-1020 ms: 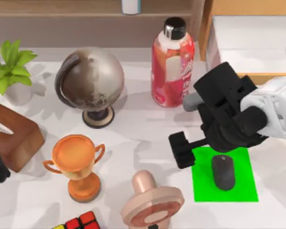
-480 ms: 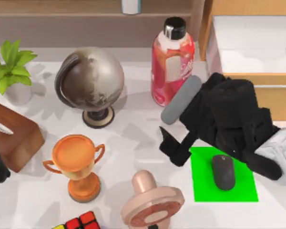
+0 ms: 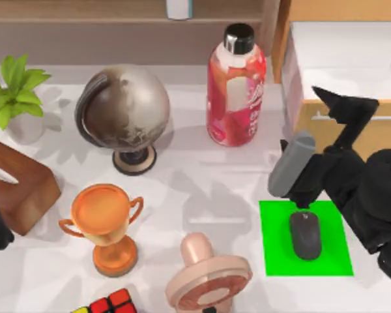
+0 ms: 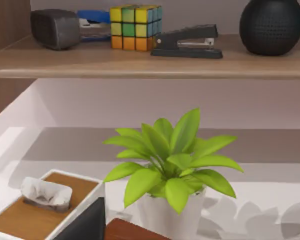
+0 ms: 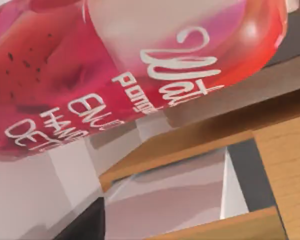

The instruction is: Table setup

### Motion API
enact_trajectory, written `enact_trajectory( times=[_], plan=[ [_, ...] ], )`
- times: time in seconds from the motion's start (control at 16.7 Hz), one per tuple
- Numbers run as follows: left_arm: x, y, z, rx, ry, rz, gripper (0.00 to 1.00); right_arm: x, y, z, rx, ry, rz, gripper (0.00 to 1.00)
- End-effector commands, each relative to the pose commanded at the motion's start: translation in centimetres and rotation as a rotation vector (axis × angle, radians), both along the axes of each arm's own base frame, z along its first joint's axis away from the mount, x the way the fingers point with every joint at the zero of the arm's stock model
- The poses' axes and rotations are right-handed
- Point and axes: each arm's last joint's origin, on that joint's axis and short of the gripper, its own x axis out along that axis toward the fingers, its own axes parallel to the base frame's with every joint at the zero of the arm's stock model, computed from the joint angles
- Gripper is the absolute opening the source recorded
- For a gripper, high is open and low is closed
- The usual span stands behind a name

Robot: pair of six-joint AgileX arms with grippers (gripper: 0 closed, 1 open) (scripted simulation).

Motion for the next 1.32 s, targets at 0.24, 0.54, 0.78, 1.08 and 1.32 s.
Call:
enact_trajectory(
  times=[0.24, 0.54, 0.78, 1.08, 1.32],
  plan=[
    [0.0, 0.0, 0.0, 0.0, 0.0, 0.0, 1.0, -1.2, -4.1, -1.7, -0.216, -0.125, -0.15, 1.0],
    [0.0, 0.0, 0.0, 0.0, 0.0, 0.0, 1.0, -1.9, -7.1, -2.4, -0.365, -0.173, -0.293, 1.0],
    [0.0, 0.0, 0.0, 0.0, 0.0, 0.0, 1.0, -2.0, -7.3, -2.5, -0.372, -0.174, -0.302, 1.0],
    [0.0, 0.0, 0.0, 0.0, 0.0, 0.0, 1.0, -1.0, -7.2, -2.5, -0.372, -0.175, -0.302, 1.0],
    [0.0, 0.0, 0.0, 0.0, 0.0, 0.0, 1.0, 0.5, -7.3, -2.5, -0.372, -0.174, -0.302, 1.0]
  ],
)
